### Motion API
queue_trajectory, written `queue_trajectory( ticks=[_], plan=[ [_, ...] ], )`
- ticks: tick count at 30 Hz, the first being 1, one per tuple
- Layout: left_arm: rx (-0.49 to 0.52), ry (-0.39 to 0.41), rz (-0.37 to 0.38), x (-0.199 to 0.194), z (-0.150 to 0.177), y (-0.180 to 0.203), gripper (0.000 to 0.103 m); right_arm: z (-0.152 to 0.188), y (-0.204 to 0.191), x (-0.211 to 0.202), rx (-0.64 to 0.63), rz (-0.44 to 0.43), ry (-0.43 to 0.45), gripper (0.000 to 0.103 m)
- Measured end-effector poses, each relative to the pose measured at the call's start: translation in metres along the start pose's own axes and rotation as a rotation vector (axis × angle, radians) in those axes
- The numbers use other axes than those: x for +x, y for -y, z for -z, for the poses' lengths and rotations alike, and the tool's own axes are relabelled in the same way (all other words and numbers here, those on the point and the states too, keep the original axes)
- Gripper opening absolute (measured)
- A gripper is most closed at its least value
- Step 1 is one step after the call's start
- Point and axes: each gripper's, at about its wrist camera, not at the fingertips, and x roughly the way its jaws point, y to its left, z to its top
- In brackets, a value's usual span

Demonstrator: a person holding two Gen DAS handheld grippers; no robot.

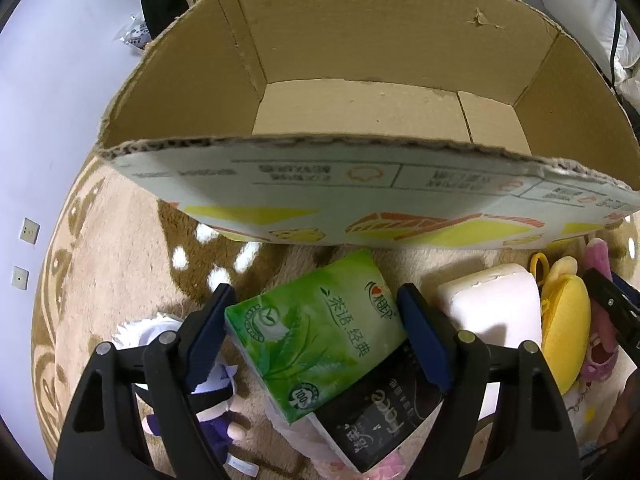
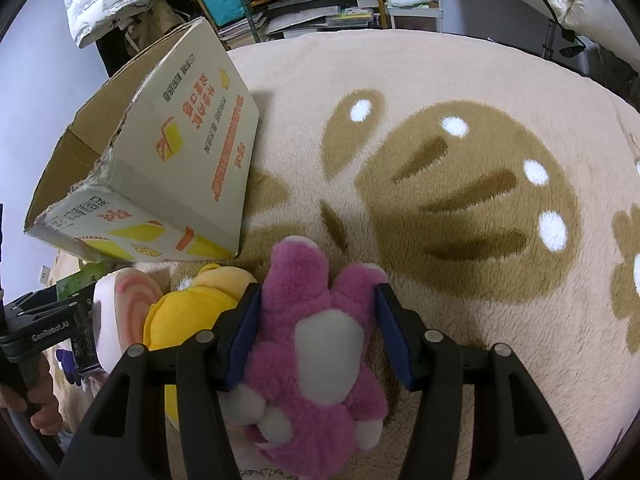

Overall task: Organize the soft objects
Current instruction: 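Close the left tool on the green tissue pack while the right tool grips the pink bear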

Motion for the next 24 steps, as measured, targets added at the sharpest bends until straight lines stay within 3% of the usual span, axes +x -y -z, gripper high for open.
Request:
queue_trajectory(
  ticks=[11, 24],
  plan=[
    [-0.038, 0.053, 0.009, -0.025, 0.008, -0.011, 0.081, 0.001, -0.003, -0.010, -0.011, -0.019, 0.035, 0.049],
    [-0.084, 0.178, 0.014, -0.071, 0.021, -0.030, 0.081, 0.003, -0.027, -0.052, -0.096, -0.055, 0.200, 0.046]
  ],
)
